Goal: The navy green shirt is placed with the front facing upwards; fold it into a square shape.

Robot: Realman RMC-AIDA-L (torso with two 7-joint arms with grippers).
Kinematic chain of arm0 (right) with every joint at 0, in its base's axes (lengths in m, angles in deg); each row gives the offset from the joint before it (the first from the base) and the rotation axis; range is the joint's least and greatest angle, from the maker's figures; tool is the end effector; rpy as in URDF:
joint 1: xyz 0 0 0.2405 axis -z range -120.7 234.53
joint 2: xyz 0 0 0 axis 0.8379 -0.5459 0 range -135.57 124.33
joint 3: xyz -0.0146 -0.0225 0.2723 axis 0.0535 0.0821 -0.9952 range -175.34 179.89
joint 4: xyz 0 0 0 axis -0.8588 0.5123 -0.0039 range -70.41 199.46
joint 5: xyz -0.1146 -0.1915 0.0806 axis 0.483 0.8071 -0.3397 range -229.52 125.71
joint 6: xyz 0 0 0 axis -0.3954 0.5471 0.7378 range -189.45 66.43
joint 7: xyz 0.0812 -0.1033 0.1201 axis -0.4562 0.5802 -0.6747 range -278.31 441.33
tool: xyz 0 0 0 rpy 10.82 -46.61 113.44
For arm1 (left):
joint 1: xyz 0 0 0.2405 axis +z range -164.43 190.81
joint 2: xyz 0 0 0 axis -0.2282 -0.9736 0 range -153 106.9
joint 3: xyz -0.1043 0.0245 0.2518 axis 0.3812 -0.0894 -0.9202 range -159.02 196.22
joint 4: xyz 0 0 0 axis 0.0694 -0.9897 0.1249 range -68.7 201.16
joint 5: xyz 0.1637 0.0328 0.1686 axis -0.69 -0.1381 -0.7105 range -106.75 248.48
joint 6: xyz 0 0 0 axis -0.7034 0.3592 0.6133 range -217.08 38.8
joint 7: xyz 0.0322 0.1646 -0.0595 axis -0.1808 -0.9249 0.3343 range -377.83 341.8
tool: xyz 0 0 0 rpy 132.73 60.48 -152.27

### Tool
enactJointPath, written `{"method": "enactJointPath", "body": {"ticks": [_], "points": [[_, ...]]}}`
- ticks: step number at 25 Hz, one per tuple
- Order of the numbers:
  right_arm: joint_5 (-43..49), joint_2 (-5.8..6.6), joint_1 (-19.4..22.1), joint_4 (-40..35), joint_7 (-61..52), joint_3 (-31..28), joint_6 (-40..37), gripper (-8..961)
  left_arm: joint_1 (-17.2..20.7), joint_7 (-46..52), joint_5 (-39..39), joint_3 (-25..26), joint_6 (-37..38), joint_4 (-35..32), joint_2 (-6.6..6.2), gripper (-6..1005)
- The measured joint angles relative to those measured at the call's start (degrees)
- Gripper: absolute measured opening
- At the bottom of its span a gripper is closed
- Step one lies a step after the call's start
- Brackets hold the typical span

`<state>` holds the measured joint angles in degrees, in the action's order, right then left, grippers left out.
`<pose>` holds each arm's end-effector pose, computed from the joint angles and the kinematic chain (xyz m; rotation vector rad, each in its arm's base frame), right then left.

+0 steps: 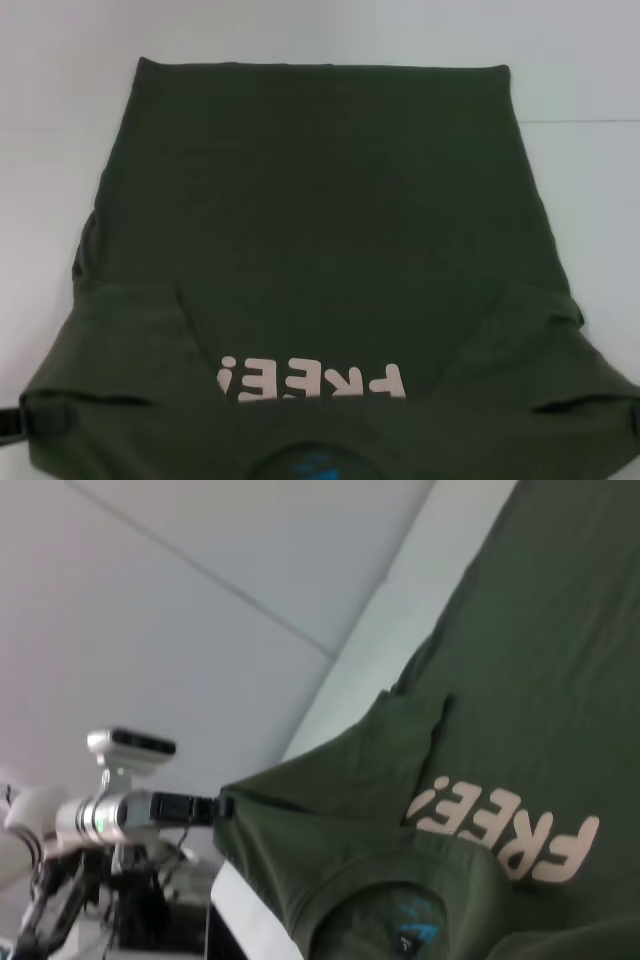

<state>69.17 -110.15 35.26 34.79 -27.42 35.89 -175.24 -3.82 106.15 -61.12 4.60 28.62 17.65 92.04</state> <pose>0.3521 0.2702 0.0579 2.5213 -1.5528 -0.7244 -0.3640 0.2419 0.0625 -2.2727 -1.9398 -0.8403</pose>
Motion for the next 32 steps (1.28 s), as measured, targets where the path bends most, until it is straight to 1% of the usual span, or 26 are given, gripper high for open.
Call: {"method": "enactJointPath", "body": {"ticks": [4, 8, 11, 15, 18, 19, 20, 24, 28, 29, 32], "points": [[0.0, 0.54, -0.3, 0.0, 0.0, 1.9, 0.0, 12, 0.2, 0.0, -2.4, -0.4, 0.2, -0.2, -0.25, 59], [0.0, 0.55, -0.4, 0.0, 0.1, 1.9, 0.1, 12, -0.1, -0.2, -2.7, -0.4, 0.3, -0.1, -0.37, 59], [-0.2, 0.22, -0.5, -0.2, 0.1, -0.6, 0.7, 12, -1.2, -0.4, -0.4, -0.1, 0.1, 0.5, -0.44, 59], [-0.2, 0.07, -0.5, 0.0, 0.1, -7.0, 1.9, 13, -3.9, -0.4, 3.0, 0.2, -1.1, 1.6, -0.84, 59], [-0.3, -0.27, -0.5, 0.1, -0.4, -10.8, 3.7, 13, -5.7, -0.5, 4.7, 0.2, -3.5, 3.1, -1.0, 59], [-0.3, -0.63, -0.6, 0.2, -0.7, -13.0, 5.4, 13, -6.4, -0.6, 5.4, 0.2, -5.0, 3.8, -1.03, 59], [-0.3, -0.63, -0.6, 0.2, -0.7, -13.0, 5.4, 13, -6.9, -0.7, 6.0, 0.2, -6.3, 4.5, -1.03, 59], [-0.3, -1.44, -1.0, 0.7, -0.9, -17.4, 8.8, 13, -7.8, -1.6, 8.9, 0.2, -12.1, 6.7, -1.03, 59], [-0.3, -1.74, -2.2, 3.1, -0.8, -19.5, 12.7, 12, -8.4, -3.0, 11.5, 0.2, -17.9, 9.1, -0.83, 60], [-0.4, -1.98, -2.6, 3.6, -0.7, -20.0, 13.8, 12, -8.5, -3.9, 12.3, 0.2, -19.4, 10.0, -0.64, 60], [-0.5, -3.23, -3.8, 3.8, -0.7, -21.4, 17.7, 12, -9.3, -6.5, 14.2, 0.2, -23.6, 12.5, -0.02, 60]]}}
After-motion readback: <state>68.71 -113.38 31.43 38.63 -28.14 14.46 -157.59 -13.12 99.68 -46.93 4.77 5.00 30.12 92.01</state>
